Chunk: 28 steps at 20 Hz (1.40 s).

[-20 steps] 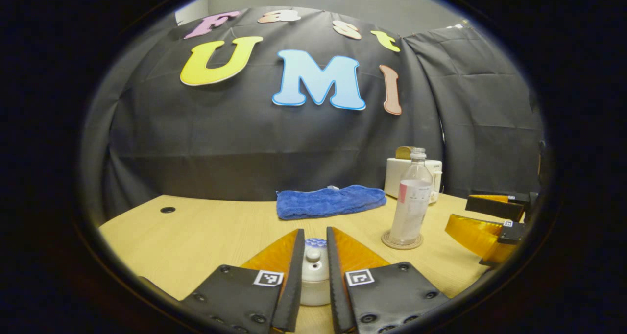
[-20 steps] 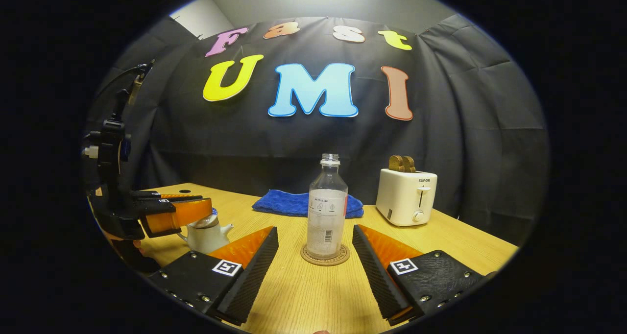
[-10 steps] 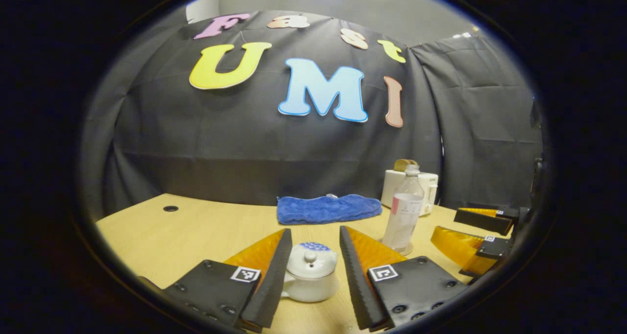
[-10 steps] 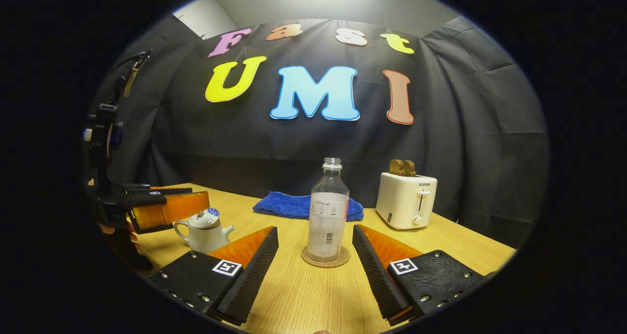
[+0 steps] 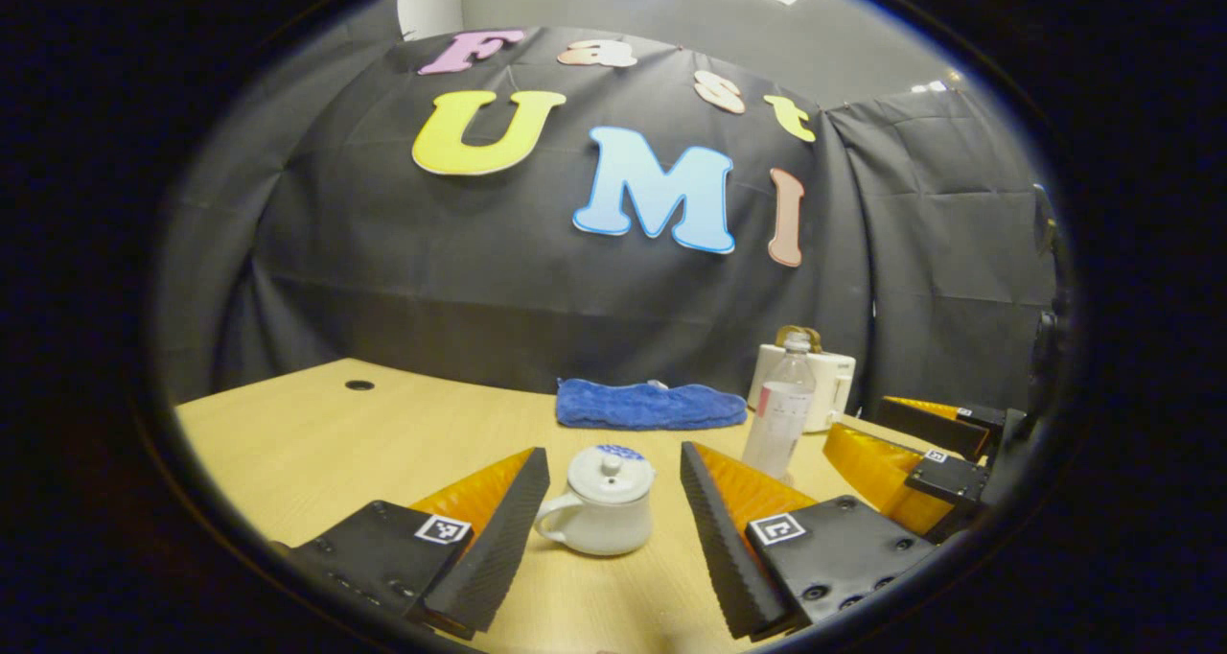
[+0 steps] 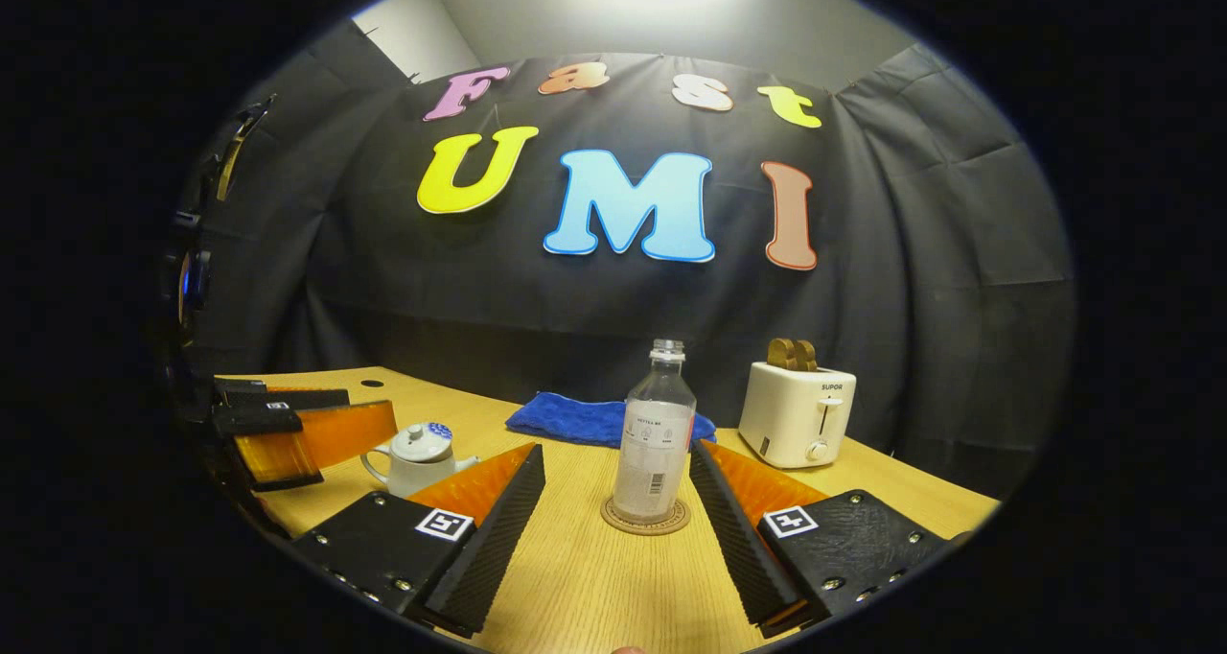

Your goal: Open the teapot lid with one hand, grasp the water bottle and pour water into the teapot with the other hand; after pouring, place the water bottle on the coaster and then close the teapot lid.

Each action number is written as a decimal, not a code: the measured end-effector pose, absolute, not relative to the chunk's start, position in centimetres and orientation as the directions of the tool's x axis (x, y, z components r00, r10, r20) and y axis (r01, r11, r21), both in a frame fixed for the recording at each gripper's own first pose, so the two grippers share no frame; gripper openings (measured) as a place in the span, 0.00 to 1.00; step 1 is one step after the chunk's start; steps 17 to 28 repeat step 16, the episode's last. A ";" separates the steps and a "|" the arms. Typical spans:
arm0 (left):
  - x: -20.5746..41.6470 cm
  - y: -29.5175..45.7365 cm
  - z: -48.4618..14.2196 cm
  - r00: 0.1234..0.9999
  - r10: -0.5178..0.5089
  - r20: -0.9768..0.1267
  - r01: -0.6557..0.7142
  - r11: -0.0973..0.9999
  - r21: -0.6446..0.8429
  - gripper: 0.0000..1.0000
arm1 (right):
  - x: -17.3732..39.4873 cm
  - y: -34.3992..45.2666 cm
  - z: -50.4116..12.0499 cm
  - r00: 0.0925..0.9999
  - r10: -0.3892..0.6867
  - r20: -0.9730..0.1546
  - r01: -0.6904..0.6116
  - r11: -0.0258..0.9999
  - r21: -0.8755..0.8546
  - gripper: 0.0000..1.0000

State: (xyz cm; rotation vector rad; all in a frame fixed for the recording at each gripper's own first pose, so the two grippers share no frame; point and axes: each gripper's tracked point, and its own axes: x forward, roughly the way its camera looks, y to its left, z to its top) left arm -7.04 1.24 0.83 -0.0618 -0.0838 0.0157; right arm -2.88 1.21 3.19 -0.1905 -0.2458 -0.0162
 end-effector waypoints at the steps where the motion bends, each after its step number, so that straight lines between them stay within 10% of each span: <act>1: -6.8 1.4 0.6 0.997 0.023 0.074 -0.020 0.999 -0.041 0.92 | -3.1 1.2 3.3 0.969 -0.002 0.248 0.052 0.980 -0.194 0.94; 28: -7.6 0.3 1.6 0.993 0.019 0.118 -0.023 0.999 0.037 0.95 | -2.9 -0.1 2.7 0.978 -0.030 0.206 0.049 0.995 -0.088 0.95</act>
